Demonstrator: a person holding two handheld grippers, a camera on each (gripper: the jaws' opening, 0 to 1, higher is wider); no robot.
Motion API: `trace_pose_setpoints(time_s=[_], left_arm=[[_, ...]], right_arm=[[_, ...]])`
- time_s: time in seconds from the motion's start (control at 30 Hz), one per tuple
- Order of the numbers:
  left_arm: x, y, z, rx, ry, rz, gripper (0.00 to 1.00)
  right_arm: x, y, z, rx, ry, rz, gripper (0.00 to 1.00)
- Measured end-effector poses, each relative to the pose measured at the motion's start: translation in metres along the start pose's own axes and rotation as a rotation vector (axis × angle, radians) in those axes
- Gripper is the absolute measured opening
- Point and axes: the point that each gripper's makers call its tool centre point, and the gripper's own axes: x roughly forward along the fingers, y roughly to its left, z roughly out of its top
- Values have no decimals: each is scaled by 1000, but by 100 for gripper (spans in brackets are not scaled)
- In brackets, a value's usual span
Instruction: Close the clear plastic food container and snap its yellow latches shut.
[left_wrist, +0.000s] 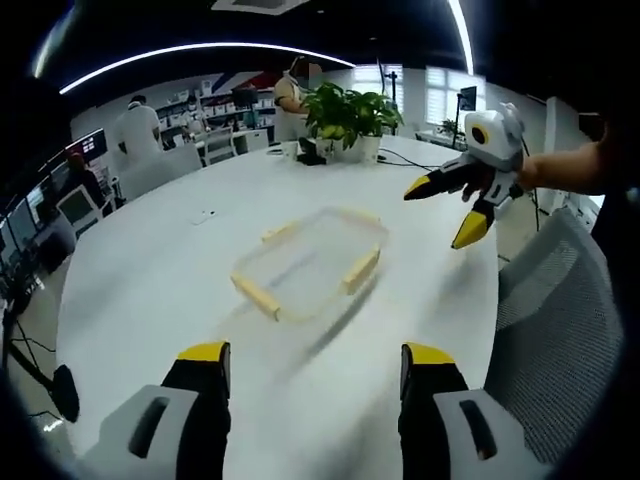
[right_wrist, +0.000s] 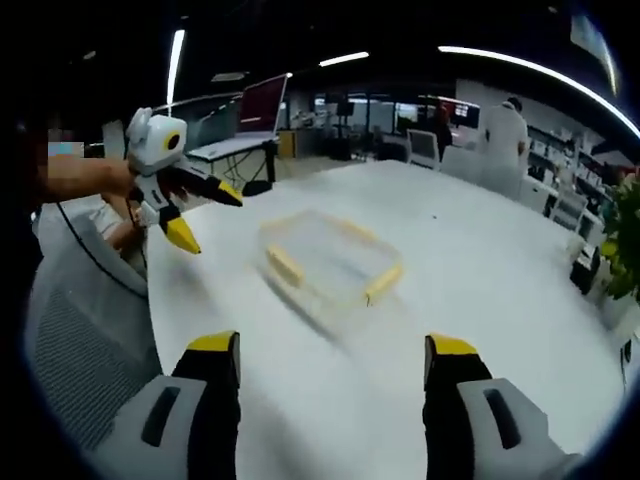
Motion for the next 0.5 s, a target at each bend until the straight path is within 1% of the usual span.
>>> trace_pose_setpoints(time_s=[0.07,0.1,0.2,0.27,0.33,0.5], left_arm=[[-7,-3,0,-24,-27,13,70],[-11,-5,-2,-32,-34,17,71],[-21,-6,-1,-50,-62,42,74],[-31,-8,1,-96,-105,65,77],[-39,-11,-1,-121,-122,76,81],[-50,-21,-9,-133,-128,91,90]], right_arm=[[-5,1,0,9,-16,-10,76],[-9,2,1,18,-35,-18,76],[-16,4,-2,41,-49,-25,81],[-23,9,-4,37,-57,-36,83],[-28,11,-6,45,-74,-46,87],[-38,14,-6,68,-115,-89,93]])
